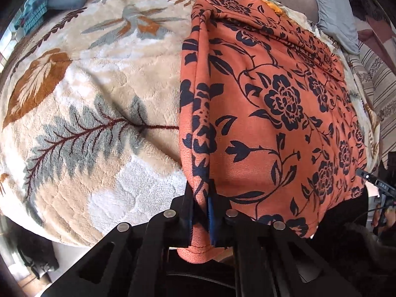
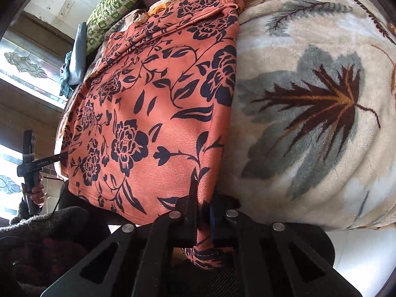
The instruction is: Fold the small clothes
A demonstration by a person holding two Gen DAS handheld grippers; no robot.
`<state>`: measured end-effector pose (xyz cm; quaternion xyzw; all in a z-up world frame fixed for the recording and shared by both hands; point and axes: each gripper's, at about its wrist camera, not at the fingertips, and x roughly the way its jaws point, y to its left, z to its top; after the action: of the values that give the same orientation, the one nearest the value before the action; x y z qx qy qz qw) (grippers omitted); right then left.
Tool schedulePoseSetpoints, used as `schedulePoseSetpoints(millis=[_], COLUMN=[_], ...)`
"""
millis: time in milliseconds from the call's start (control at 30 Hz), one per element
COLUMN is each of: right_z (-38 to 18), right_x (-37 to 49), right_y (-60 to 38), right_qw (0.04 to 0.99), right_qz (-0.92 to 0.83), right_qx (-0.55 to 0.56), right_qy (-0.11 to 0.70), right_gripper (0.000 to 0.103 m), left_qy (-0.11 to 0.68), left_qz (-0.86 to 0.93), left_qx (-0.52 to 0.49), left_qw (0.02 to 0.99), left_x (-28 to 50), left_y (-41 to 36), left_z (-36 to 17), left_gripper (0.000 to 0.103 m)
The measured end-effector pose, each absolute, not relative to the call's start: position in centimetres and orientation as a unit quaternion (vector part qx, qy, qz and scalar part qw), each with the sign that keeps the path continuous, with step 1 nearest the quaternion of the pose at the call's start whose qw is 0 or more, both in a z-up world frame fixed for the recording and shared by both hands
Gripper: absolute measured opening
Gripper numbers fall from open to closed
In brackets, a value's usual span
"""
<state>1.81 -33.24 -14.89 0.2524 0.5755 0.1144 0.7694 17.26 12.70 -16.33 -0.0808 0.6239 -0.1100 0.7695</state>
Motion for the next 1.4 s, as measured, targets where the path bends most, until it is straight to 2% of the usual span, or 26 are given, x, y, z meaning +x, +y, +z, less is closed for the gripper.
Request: schedulePoseSetpoints(millis=[333,533,800,1067,1133,1267,1300,1400], right_z=[-12.8,-10.8,-10.2,-15.6,-17.4,-18.3,-17.6,-14.8], right_x=[2.6,6.7,16.2,25.9,27.8,28.3,28.0,26.0], right_y=[-35.2,-37.3,-41.8,-45.2,-45.2,-45.7,-45.7,-46.5], right_qw=[0.741,0.734,0.748,0.740,0.730,0.715,0.720,0.750], right_qz=[0.174,0.191,0.156,0.076,0.053,0.038,0.046,0.048], right_qx=[0.455,0.522,0.551,0.573,0.572,0.578,0.575,0.554], right_qy=[0.461,0.390,0.334,0.344,0.370,0.391,0.386,0.359], right_gripper=[0.005,0.005,0.005,0.005,0.010,0.012,0.016,0.043], left_qy=[0.567,0.524,0.493,0.535,0.562,0.597,0.593,0.576], left_qz=[-0.175,-0.183,-0.151,-0.064,-0.035,-0.019,-0.033,-0.081], left_qx=[-0.255,-0.303,-0.316,-0.329,-0.318,-0.308,-0.316,-0.345], left_qw=[0.763,0.775,0.796,0.775,0.763,0.741,0.740,0.737], left_x=[17.6,21.1,32.0,46.6,49.4,52.0,51.8,50.9], left_y=[16.7,18.1,16.5,15.3,14.1,12.3,12.3,13.1], left_z=[-12.2,-9.8,-9.2,-14.5,-16.8,-19.4,-19.0,-17.0], left_gripper=[0.005,0.005,0.005,0.006,0.006,0.006,0.006,0.014])
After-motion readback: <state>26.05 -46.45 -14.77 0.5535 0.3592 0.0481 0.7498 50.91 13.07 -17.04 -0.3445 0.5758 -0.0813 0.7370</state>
